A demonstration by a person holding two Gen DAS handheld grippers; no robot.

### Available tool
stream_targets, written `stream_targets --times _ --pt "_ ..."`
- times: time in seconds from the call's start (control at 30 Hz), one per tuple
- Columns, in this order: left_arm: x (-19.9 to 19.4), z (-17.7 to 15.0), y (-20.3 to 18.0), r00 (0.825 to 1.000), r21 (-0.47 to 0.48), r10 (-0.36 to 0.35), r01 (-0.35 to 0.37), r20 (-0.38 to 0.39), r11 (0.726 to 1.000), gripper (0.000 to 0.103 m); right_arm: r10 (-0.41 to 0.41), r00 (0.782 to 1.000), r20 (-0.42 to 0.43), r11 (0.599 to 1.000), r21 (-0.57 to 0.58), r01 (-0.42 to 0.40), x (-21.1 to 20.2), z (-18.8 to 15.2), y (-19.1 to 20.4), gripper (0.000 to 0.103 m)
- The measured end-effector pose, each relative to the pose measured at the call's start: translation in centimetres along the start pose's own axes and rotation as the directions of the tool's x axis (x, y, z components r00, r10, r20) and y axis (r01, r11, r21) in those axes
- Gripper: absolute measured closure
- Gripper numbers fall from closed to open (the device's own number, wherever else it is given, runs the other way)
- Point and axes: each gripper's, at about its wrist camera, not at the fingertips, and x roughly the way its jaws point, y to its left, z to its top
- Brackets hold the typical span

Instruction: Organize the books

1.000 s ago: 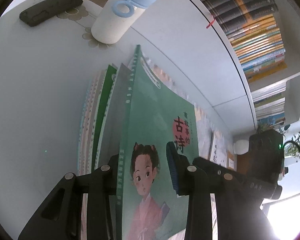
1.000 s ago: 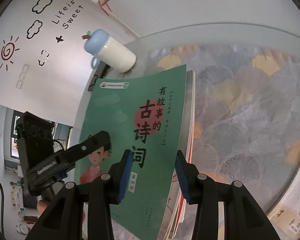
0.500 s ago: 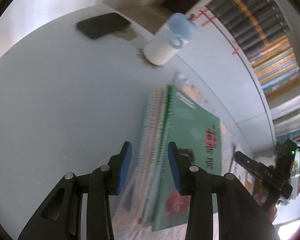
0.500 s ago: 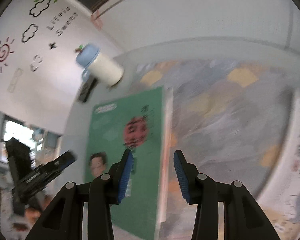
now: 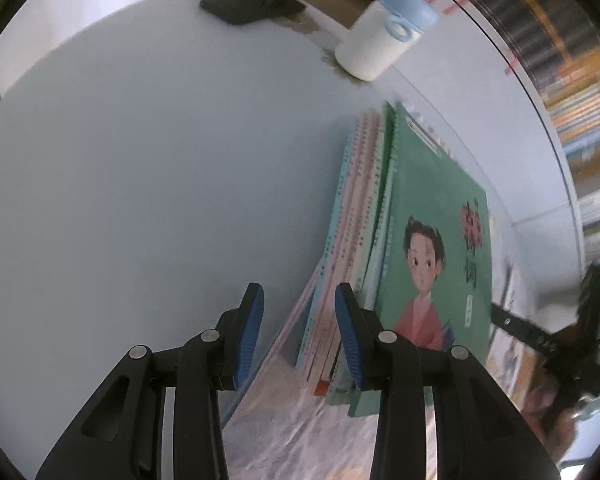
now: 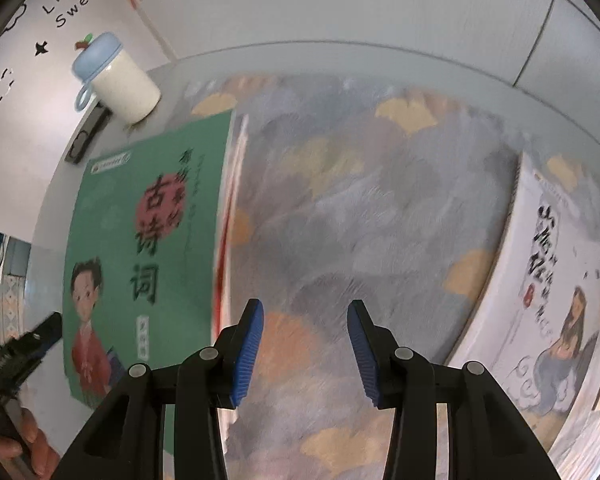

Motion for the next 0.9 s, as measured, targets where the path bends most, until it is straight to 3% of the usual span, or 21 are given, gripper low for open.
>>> stream_targets --times 0.1,0.2,0.33,0.5,0.67,0.77,0.87,0.9 --pt "0.0 -0.4 -0.6 1.000 -0.004 -0.009 0.009 -0.015 1.000 0.072 -0.023 1.000 0.006 0.999 -0.023 0.023 -0.3 -0.5 1.5 0.062" --pt "-0.4 -1.1 -0.4 1.000 -0.008 0.010 -0.010 -0.006 1.000 0.072 -0.098 0.994 0.045 0.993 -0.056 0.101 -0.8 -1.2 3.1 0.065" --pt "-0.9 -1.2 0.9 0.999 -0.060 -0.043 0.043 -0.005 0.997 0.071 -0.057 0.998 0.037 0.997 -0.052 0.059 -1.2 -1.7 3.2 0.065" --pt "-3.6 -1.4 -0.4 0.995 -0.011 -0.089 0.089 0.054 0.996 0.070 -0.013 0.999 0.053 1.000 0.010 0.012 -3.1 -3.3 0.1 0.065" --pt "-4.7 -2.5 -5.9 0.985 0.135 -0.170 0.164 0.037 0.977 0.069 0.029 0.995 0.096 0.994 0.102 -0.039 -6.9 -6.6 -4.9 0.055" --pt "-4.7 -3.8 -10.7 0.972 0.239 -0.234 0.225 0.009 0.944 0.068 0.027 0.991 0.128 0.986 0.159 -0.048 -9.0 -8.7 -8.2 0.054" --pt "-4.3 -5.1 -15.8 0.960 0.330 -0.276 0.275 -0.046 0.903 0.058 0.016 0.989 0.146 0.972 0.229 -0.049 -10.8 -10.4 -11.7 0.054" --pt "-4.2 -5.9 -17.9 0.959 0.366 -0.276 0.281 -0.066 0.887 0.050 0.012 0.988 0.151 0.967 0.250 -0.050 -11.3 -10.8 -12.8 0.054"
